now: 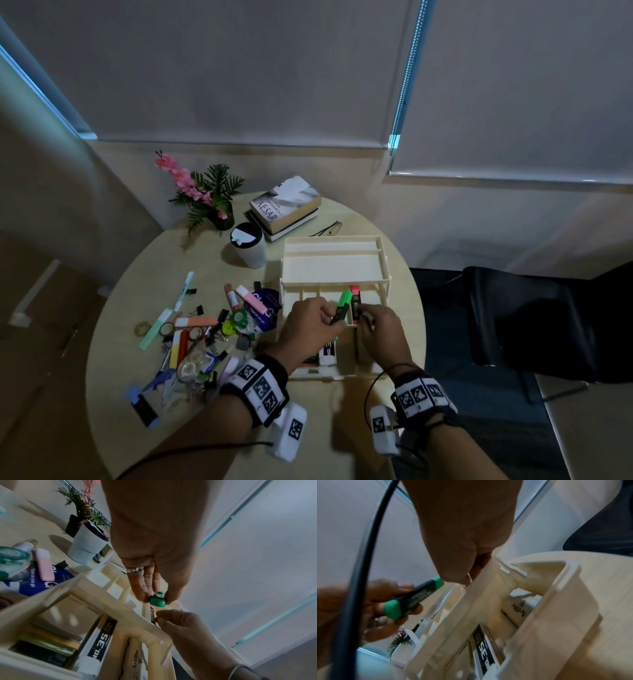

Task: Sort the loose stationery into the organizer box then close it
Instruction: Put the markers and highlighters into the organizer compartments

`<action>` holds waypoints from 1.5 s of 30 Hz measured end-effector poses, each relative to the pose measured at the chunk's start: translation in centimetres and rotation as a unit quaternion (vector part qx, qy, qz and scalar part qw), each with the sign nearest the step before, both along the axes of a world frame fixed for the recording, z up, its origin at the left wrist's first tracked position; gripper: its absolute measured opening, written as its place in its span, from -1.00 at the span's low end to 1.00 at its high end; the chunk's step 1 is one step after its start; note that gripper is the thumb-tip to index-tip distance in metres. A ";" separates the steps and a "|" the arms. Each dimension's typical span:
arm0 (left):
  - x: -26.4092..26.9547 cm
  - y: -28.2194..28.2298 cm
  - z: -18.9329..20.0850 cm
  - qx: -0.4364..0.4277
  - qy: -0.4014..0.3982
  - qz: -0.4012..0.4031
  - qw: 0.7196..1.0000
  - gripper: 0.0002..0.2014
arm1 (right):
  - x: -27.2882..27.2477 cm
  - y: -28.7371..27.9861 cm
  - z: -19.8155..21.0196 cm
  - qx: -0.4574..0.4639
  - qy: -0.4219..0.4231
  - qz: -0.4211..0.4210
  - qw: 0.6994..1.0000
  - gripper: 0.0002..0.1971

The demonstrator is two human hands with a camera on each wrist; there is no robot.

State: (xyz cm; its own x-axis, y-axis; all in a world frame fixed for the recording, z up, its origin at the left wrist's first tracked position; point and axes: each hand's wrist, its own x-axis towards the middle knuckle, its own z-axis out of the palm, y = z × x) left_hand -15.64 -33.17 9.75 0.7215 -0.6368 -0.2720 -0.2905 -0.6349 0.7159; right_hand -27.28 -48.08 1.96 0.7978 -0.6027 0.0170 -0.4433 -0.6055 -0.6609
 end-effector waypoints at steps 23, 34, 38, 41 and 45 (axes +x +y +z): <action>-3.6 -10.0 -2.5 0.087 -0.099 0.004 0.991 -0.82 | -1.9 -5.4 2.2 0.140 -0.005 -0.006 0.990 -0.84; -3.9 -9.8 -4.1 0.055 -0.094 -0.071 0.991 -0.91 | -1.3 -5.2 1.8 0.029 0.041 0.114 0.992 -0.76; -3.9 -9.1 -4.2 0.047 -0.090 -0.087 0.991 -0.83 | -1.1 -5.2 1.7 0.013 0.038 0.139 0.990 -0.73; -3.5 -8.4 -4.2 0.025 -0.081 -0.088 0.992 -0.73 | -0.9 -4.9 1.5 0.006 0.035 0.146 0.989 -0.72; -3.0 -7.3 -4.1 -0.006 -0.072 -0.085 0.994 -0.67 | -0.5 -4.4 1.4 0.001 0.028 0.155 0.987 -0.69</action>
